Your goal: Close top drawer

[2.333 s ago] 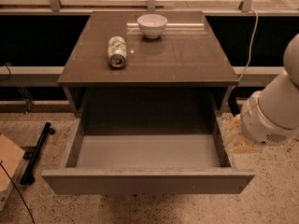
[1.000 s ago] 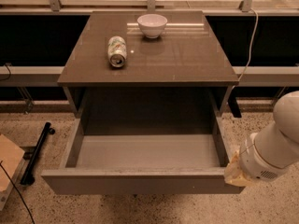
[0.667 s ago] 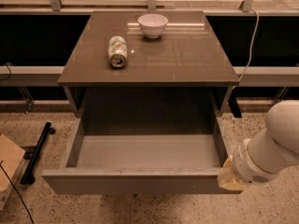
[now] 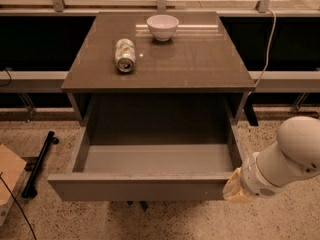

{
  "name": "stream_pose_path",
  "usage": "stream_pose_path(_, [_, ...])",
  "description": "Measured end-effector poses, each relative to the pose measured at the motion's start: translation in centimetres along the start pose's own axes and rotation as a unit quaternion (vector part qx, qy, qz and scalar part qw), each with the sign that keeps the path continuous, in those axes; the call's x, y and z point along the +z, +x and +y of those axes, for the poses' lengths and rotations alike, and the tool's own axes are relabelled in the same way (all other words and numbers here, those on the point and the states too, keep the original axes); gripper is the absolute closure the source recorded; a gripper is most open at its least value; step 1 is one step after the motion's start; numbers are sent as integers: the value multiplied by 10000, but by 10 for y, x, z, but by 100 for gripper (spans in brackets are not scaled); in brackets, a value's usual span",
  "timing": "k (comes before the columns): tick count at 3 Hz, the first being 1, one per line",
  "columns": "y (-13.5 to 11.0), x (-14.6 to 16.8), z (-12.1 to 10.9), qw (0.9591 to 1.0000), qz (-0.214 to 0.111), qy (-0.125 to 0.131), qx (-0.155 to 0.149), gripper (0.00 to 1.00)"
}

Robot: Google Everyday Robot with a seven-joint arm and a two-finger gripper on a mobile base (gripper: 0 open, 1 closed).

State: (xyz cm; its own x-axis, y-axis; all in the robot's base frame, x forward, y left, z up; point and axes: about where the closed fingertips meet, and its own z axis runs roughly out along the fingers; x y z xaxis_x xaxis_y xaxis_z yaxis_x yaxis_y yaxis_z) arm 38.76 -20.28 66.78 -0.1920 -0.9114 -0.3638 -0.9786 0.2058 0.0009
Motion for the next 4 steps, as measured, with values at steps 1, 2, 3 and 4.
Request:
stream_pose_path(1, [-7,6,-18,9984,-567,-61,11,100])
stream_pose_path(2, [-9,7,-22,9976,-683,-74,13,100])
stream_pose_path(3, [-15,9,-36,9961,-842,255,-18,100])
stream_pose_path(4, [-24,15,-54,9935,-1033,470,-100,100])
